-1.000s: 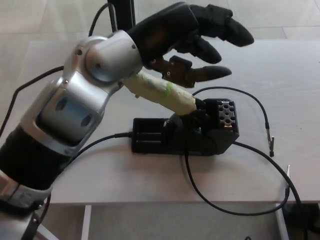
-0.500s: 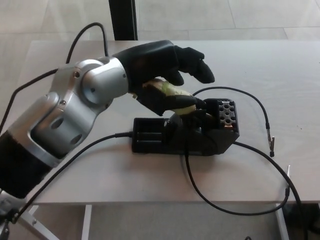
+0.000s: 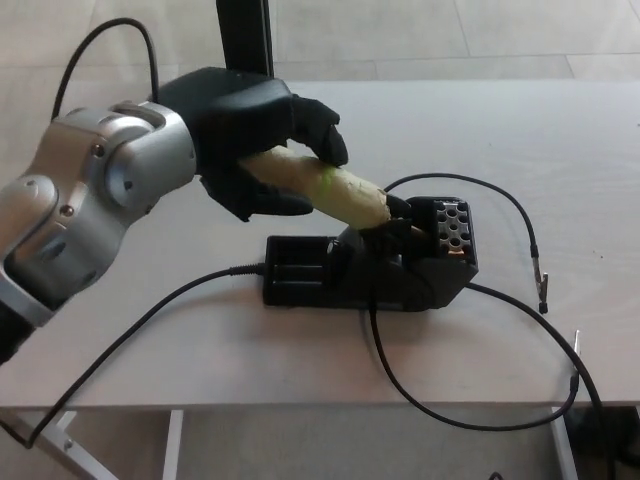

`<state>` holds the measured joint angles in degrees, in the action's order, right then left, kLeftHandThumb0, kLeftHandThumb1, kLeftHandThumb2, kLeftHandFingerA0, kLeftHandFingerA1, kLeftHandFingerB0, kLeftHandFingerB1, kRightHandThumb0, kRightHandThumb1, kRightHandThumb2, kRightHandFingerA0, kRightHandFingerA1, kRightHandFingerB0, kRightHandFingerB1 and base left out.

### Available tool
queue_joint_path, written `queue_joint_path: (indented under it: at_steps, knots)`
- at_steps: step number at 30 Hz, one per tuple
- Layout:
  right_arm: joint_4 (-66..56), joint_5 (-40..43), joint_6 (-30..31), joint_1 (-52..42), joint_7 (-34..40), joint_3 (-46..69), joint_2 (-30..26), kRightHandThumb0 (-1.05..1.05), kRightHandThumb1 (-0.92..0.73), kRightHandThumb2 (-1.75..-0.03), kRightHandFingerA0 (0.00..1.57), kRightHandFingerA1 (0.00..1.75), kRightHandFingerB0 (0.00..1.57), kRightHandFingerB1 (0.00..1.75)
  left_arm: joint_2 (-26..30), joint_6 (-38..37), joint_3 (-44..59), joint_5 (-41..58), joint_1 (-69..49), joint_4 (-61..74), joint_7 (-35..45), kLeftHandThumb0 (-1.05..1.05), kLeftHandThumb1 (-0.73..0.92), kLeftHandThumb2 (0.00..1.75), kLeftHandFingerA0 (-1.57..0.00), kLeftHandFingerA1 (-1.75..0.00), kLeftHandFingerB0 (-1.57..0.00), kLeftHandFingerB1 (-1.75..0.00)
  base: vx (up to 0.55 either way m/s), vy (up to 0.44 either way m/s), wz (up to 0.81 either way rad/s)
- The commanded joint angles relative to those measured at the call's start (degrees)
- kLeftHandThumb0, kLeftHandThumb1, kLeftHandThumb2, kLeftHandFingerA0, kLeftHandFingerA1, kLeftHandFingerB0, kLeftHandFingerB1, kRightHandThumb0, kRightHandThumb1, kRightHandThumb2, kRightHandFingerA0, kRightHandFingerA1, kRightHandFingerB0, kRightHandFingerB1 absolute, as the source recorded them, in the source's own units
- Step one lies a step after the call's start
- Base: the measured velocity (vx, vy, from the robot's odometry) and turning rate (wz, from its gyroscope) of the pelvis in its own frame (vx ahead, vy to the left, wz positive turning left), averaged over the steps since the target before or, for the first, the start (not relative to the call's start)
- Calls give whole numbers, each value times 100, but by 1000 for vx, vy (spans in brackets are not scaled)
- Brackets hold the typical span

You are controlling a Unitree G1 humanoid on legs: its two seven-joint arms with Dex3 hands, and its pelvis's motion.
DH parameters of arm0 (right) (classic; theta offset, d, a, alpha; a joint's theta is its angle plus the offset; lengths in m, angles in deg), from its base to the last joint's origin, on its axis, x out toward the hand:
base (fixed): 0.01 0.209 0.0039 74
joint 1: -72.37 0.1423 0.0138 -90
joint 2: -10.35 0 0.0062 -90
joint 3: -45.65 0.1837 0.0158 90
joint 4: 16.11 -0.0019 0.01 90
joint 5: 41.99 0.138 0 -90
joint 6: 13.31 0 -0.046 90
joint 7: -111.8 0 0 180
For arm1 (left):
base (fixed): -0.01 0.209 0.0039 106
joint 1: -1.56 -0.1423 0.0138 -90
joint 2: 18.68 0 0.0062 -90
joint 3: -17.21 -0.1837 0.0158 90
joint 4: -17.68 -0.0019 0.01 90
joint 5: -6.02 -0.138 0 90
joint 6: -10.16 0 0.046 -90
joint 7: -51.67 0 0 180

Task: Use the left hand of the robot to grab the soldering gun kept on the middle of the table and pull it out of its base and keep it on the left side of the base

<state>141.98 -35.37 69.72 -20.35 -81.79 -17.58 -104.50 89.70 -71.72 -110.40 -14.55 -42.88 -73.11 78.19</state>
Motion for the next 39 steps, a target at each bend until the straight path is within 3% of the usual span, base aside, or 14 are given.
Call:
queue_joint_path:
  at_steps: [1, 2, 7, 8, 10, 11, 13, 15, 22, 23, 24, 26, 32, 39]
  knots:
    - [-12, -140, -372, -17, 151, -155, -256, -51, -63, -59, 48, 61, 45, 34, 436, -953, -196, -1269, -49, -39, -123, -58, 75, 63, -44, -51, -56, -43, 0, 0, 0]
    - [29, -128, -329, 23, 173, -158, -257, -56, -50, -86, 48, 67, 39, 50, 431, -984, -216, -1337, -64, -34, -143, -58, 74, 62, -45, -52, -57, -43, 0, 0, 0]
    - [-19, -126, -350, 25, 145, -208, -292, -51, -63, -59, 52, 68, 46, 34, 407, -1054, -253, -1603, -108, -56, -205, -60, 76, 63, -45, -52, -56, -43, 0, 0, 0]
    - [4, -108, -342, 41, 121, -200, -294, -56, -50, -87, 48, 69, 38, 50, 387, -1050, -271, -1650, -120, -62, -195, -61, 77, 63, -45, -51, -54, -42, 0, 0, 0]
    - [17, -180, -397, 43, 157, -271, -317, -57, -51, -87, 47, 68, 38, 50, 362, -1070, -257, -1694, -179, -64, -239, -61, 76, 63, -46, -51, -54, -42, 0, 0, 0]
    - [50, -126, -381, 62, 132, -231, -310, -50, -62, -59, 48, 62, 45, 34, 308, -1151, -228, -1652, -224, -124, -345, -60, 76, 63, -48, -51, -53, -43, 0, 0, 0]
    - [43, -98, -393, 59, 145, -212, -303, -54, -50, -88, 49, 69, 36, 50, 222, -1312, -131, -1544, -295, -220, -506, -59, 75, 63, -51, -53, -54, -45, 0, 0, 0]
    - [57, -72, -389, 71, 173, -195, -295, -49, -62, -60, 53, 66, 46, 34, 150, -1465, 0, -1459, -396, -269, -657, -59, 76, 63, -55, -56, -55, -46, 0, 0, 0]
    - [61, -86, -436, 75, 254, -235, -295, -46, -63, -60, 57, 67, 45, 35, -28, -1754, 257, -1543, -585, -388, -809, -56, 77, 62, -62, -61, -56, -49, 0, 0, 0]
    - [66, -36, -399, 91, 258, -197, -283, -45, -63, -59, 60, 69, 46, 35, -34, -1819, 283, -1561, -615, -399, -843, -56, 75, 62, -67, -65, -55, -50, 0, 0, 0]
    - [82, -74, -427, 93, 305, -226, -290, -44, -63, -59, 64, 69, 47, 35, -41, -1920, 274, -1740, -674, -445, -1091, -50, 72, 61, -96, -92, -57, -51, 0, 0, 0]
    - [152, -99, -438, 125, 327, -254, -299, -43, -63, -60, 63, 61, 46, 35, -119, -2405, 333, -1866, -836, -790, -1878, -15, 60, 68, -105, -168, -52, -53, 0, 0, 0]
    - [155, -75, -509, 90, 356, -241, -288, -43, -62, -59, 69, 65, 48, 36, -70, -2883, 346, -2285, -936, -1045, -2815, -20, 54, 65, -89, -167, -86, -118, 0, 0, 0]
    - [256, -74, -603, 102, 428, -226, -276, -42, -60, -58, 76, 62, 50, 36, 19, -2986, 230, -2888, -912, -1295, -3679, -29, 58, 63, -94, -167, -88, -87, 0, 0, 0]
